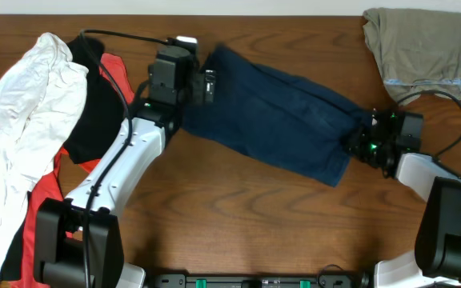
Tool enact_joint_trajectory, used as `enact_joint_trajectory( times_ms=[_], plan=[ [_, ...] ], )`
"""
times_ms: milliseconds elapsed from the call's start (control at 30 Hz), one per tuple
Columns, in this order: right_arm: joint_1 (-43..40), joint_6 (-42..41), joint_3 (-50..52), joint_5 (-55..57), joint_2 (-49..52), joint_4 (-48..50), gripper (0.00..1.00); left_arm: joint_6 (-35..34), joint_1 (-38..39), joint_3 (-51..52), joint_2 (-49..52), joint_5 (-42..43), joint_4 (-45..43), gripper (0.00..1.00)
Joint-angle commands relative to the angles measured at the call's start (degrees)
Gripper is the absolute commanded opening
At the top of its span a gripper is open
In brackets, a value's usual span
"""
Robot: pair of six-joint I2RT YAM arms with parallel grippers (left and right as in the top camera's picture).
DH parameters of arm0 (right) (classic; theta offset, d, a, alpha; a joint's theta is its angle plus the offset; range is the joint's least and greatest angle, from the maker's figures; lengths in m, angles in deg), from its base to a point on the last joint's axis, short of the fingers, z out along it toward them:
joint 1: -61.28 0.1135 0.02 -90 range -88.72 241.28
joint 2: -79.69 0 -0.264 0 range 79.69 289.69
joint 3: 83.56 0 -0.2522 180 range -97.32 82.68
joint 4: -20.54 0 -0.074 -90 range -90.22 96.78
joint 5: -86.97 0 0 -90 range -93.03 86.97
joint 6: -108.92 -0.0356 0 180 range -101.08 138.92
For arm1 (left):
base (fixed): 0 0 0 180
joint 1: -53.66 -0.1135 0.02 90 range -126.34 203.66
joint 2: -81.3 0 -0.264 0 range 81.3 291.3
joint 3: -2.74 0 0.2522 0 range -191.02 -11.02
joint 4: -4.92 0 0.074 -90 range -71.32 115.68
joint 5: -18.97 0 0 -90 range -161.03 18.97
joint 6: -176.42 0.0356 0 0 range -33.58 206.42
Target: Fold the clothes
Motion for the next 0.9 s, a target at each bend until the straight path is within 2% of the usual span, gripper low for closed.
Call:
enact_joint_trajectory(
  times_ms=[0,167,300,400,600,867],
  plan=[
    [-5.05,2.58,-3.82,-9.97,-0.81,-5.49,0.01,0.87,-1.07,-2.49,0.46,-0.07,1.86,0.98],
    [-13.16,15.19,-18.64,-10.08,-1.66,-32.22,0.01,4.42,-1.07,-3.26,0.46,4.81,3.56,0.98],
    [-16.81,20.22,-31.54,2.08,-1.66,-50.16,0.01,4.63,-1.03,-3.26,0.46,9.84,4.48,0.98],
    [-17.77,21.7,-39.1,8.63,-1.66,-58.03,0.01,4.61,-1.03,-3.26,0.46,12.98,4.59,0.98],
    [-16.76,22.36,-47.32,12.24,-1.66,-62.77,0.01,4.61,-1.03,-3.26,0.46,18.8,5.16,0.98],
    [-7.56,21.2,-47.87,17.25,-1.01,-62.51,0.01,4.61,-1.01,-3.19,0.46,19.5,5.55,0.98]
  ],
)
